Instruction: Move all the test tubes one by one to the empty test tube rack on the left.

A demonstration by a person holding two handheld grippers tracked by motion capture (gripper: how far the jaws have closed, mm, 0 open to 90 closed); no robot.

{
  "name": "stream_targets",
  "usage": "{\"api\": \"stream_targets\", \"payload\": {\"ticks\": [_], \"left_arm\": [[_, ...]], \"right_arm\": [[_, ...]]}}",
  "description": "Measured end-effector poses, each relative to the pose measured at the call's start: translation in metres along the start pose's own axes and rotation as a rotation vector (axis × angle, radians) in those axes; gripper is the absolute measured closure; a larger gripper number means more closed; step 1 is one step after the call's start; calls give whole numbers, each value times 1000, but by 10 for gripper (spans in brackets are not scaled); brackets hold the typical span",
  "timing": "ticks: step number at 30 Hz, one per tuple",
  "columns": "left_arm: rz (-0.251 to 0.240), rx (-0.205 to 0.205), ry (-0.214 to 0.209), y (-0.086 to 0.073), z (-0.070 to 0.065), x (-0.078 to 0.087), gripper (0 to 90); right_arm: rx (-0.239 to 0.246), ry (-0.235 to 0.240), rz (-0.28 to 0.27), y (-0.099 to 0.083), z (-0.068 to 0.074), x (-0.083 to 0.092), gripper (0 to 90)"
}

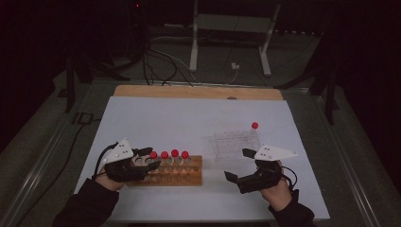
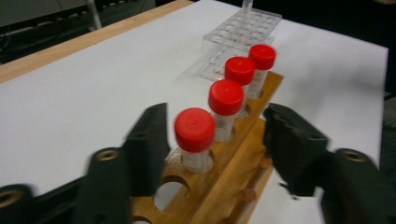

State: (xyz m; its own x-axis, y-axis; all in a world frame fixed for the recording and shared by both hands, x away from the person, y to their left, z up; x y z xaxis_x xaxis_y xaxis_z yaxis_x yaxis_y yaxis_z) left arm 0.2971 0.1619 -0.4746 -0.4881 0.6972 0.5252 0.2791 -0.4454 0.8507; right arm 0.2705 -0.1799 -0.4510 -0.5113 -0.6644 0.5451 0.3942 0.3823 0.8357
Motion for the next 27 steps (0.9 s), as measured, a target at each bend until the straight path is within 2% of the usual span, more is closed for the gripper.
{"api": "stream_targets", "payload": {"ticks": [5, 7, 8, 10, 15, 19, 27], "left_arm": [[-24, 29, 6, 0, 1, 11, 186], [-35, 43, 4, -2, 3, 15, 161], [-33, 50, 0, -3, 4, 16, 145], [-28, 60, -27, -7, 5, 18, 25], [-40, 43, -39, -13, 4, 22, 18], [-50, 30, -14, -15, 6, 24, 15], [-60, 20, -19, -18, 5, 27, 15]], "right_arm": [[13, -14, -2, 0, -3, 2, 0], [11, -26, -11, 1, -6, 4, 0], [10, -30, -16, 1, -8, 5, 0], [5, -42, -23, 2, -12, 8, 0], [-1, -78, -33, 3, -21, 11, 0], [-5, -106, -35, 4, -30, 12, 0], [-35, -174, -34, 6, -57, 11, 0]]}}
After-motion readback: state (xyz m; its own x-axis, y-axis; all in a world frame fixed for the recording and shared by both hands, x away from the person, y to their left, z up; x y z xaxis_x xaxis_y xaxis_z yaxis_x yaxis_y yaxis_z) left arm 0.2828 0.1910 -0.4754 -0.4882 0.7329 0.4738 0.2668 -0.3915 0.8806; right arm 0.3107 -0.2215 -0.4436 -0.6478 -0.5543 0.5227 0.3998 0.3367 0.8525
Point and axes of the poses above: each handheld gripper's, and its own axes: x roughly backward along the jaws, y roughly out of its top, z roughly to its left, the point moved 5 cm from there along -x, roughly forward along the jaws, and after that the axes turned 7 degrees about z, right-handed, at the moved point
